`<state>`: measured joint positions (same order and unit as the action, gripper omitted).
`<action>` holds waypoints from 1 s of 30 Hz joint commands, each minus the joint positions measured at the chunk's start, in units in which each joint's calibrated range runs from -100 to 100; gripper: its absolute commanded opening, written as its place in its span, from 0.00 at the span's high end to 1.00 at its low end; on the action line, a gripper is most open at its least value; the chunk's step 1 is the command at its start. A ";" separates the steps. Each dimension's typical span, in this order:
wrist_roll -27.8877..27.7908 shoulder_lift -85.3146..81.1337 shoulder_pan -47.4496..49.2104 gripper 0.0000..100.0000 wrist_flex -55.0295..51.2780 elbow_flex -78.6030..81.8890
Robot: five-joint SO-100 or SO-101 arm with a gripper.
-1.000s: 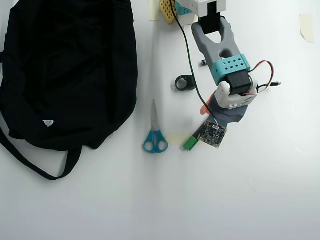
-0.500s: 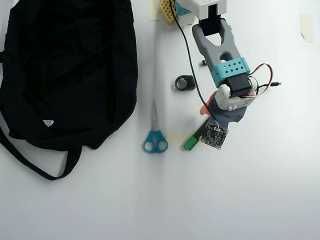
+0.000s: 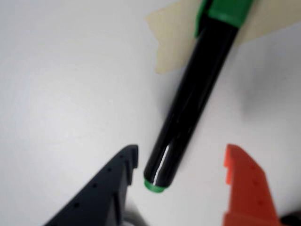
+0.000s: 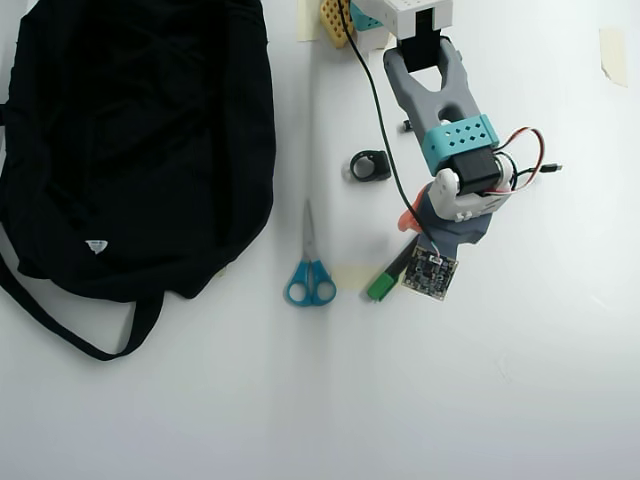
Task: Put the green marker into the black bag
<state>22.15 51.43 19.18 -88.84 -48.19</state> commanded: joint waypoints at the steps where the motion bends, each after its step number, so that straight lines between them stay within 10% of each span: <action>1: -1.38 -0.73 0.34 0.76 1.15 -1.04; 30: -1.23 2.09 -0.33 0.76 3.39 -0.86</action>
<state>20.88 54.34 19.25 -86.09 -48.11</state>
